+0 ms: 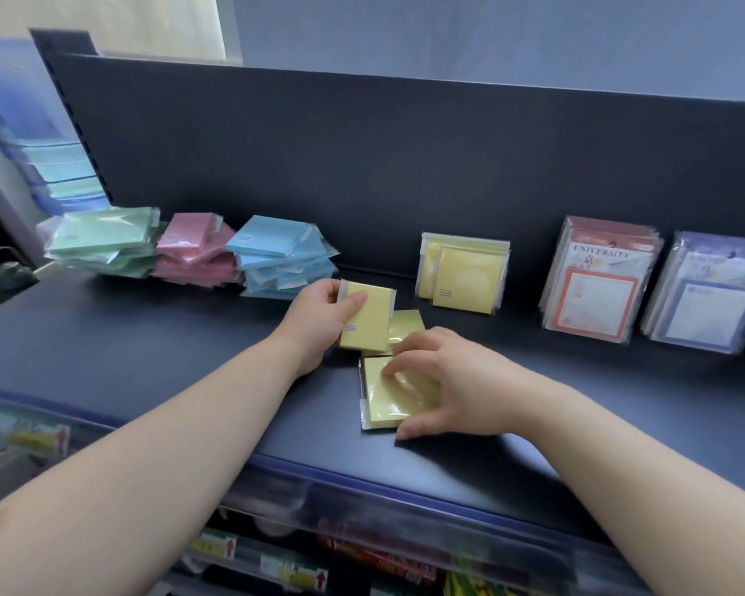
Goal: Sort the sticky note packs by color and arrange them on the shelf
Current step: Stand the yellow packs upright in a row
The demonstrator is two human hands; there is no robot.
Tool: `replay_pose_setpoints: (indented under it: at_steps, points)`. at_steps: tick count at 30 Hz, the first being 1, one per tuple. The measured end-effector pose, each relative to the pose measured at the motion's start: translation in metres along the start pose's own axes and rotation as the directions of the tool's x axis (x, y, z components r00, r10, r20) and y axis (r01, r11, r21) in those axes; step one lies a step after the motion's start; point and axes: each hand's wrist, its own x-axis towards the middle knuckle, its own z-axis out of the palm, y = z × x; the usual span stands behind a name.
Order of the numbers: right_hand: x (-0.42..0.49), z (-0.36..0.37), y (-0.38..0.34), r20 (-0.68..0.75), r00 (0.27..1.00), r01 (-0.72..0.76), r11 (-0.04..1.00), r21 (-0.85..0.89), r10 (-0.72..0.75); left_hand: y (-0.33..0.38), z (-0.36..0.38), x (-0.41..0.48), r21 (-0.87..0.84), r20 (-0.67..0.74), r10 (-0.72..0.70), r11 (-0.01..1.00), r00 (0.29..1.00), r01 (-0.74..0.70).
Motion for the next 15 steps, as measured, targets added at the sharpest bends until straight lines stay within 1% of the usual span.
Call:
replay_pose_setpoints:
  at_steps: [1,3,7,9,10,12,14,15]
  points:
    - [0.001,-0.001,0.0,0.031,0.999,-0.021,1.0,-0.016,0.022,0.0,0.0,0.0,-0.008,-0.004,0.003,1.0,1.0,-0.003]
    - [0.001,-0.005,0.004,0.048,0.995,-0.08,0.996,-0.038,0.082,0.0,0.0,0.0,-0.013,-0.001,0.001,1.0,1.0,-0.001]
    - [-0.006,-0.01,0.013,0.092,0.974,-0.208,0.978,0.024,0.205,0.0,0.0,0.0,0.011,0.019,0.001,1.0,1.0,-0.002]
    - [-0.006,-0.011,0.016,0.084,0.965,-0.254,0.966,0.044,0.25,0.001,0.0,-0.001,0.011,0.026,0.003,1.0,1.0,-0.003]
    - [-0.005,-0.012,0.018,0.067,0.959,-0.28,0.955,0.099,0.274,0.001,0.0,-0.001,0.009,0.026,0.003,1.0,1.0,-0.003]
    - [-0.002,-0.014,0.025,-0.034,0.941,-0.311,0.9,0.305,0.337,0.001,0.0,-0.001,-0.003,0.024,0.002,1.0,1.0,-0.002]
    - [0.0,-0.013,0.036,-0.158,0.883,-0.305,0.796,0.523,0.442,0.001,0.0,-0.001,-0.002,0.023,0.002,1.0,1.0,-0.002]
    - [0.001,-0.012,0.041,-0.184,0.844,-0.28,0.707,0.649,0.503,0.001,0.0,-0.001,0.002,0.025,0.003,1.0,1.0,-0.003]
